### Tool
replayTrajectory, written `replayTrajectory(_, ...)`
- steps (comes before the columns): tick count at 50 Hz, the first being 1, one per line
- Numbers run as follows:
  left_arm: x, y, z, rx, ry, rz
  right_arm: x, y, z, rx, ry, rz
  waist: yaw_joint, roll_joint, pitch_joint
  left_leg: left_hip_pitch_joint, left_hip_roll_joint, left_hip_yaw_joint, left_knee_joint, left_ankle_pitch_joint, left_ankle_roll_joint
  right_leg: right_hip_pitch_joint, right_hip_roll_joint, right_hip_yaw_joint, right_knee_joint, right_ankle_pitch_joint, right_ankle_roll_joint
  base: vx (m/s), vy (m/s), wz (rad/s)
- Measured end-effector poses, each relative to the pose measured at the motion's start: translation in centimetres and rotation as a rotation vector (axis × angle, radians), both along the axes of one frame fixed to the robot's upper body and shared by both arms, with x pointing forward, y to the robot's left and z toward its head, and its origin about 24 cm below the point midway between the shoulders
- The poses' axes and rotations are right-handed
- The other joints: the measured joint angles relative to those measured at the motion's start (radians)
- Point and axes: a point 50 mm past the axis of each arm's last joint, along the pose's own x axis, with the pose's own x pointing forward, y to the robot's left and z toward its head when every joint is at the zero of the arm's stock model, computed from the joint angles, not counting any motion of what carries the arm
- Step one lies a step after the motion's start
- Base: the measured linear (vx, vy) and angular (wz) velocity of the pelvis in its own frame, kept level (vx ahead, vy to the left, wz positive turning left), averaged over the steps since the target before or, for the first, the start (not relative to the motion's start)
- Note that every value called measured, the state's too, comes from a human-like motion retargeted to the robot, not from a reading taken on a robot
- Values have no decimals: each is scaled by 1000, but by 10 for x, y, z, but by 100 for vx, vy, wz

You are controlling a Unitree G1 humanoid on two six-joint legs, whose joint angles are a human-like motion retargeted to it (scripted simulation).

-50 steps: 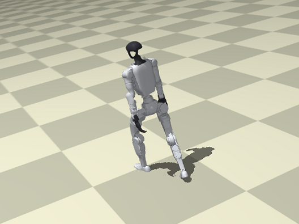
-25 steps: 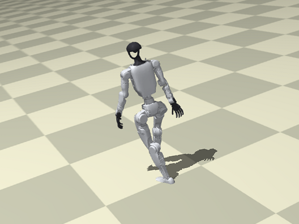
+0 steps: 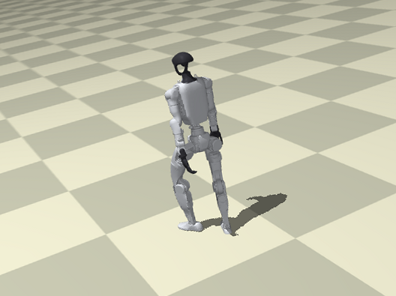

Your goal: Walk run

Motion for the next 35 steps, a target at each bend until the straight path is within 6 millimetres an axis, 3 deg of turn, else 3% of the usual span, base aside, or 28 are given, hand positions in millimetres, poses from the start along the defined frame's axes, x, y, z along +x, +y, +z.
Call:
replayTrajectory(3,3,-5,-1,-35,18,9,14,3,4,15,-71,1,25,1,1,-71,-56,-97,-219,-20,56,72,24,-12,-26,-32,27,72,-10,-1)
replayTrajectory(5,9,-5,-1,-57,23,0,18,6,5,27,-99,-4,36,-11,-5,-119,-87,-148,-313,-28,38,102,22,-17,-25,-53,50,81,-8,5)
replayTrajectory(10,31,6,-2,-49,-35,-59,1,11,-2,76,-59,-8,68,-24,-14,-130,-108,-154,-243,8,106,172,38,30,19,-67,126,78,-6,-16)
replayTrajectory(14,43,12,-3,-16,-100,-36,-35,13,-8,24,-57,-32,123,-50,-24,-102,-34,-115,-128,61,87,187,7,97,135,106,182,96,-3,-91)
replayTrajectory(18,52,19,-1,-20,-114,45,-71,16,-12,-11,-9,-88,101,-20,-42,15,16,-101,-142,-14,107,96,7,115,412,442,150,79,-3,-41)
replayTrajectory(20,61,25,0,-20,-138,76,-77,16,-13,6,12,-81,89,-2,-40,70,47,-87,-156,-46,96,17,-18,93,590,509,141,75,-1,-71)
replayTrajectory(23,82,44,4,51,-202,69,-79,15,-14,19,45,-45,42,0,-18,157,40,-64,-206,-71,85,-134,-71,92,793,388,129,69,-2,-30)
replayTrajectory(27,116,73,14,179,-304,-26,-88,15,-15,14,75,-78,-52,-15,2,256,-29,-92,-300,-77,93,-317,-128,39,818,247,112,62,-4,59)
replayTrajectory(31,155,89,27,221,-406,-114,-105,19,-16,29,121,-146,-123,-40,10,337,-89,-125,-351,-109,84,-432,-167,-56,567,135,40,49,-9,62)
replayTrajectory(35,189,98,41,241,-532,-152,-124,25,-17,56,200,-184,-163,-84,24,436,-153,-155,-393,-150,58,-532,-111,20,229,116,5,61,-14,51)
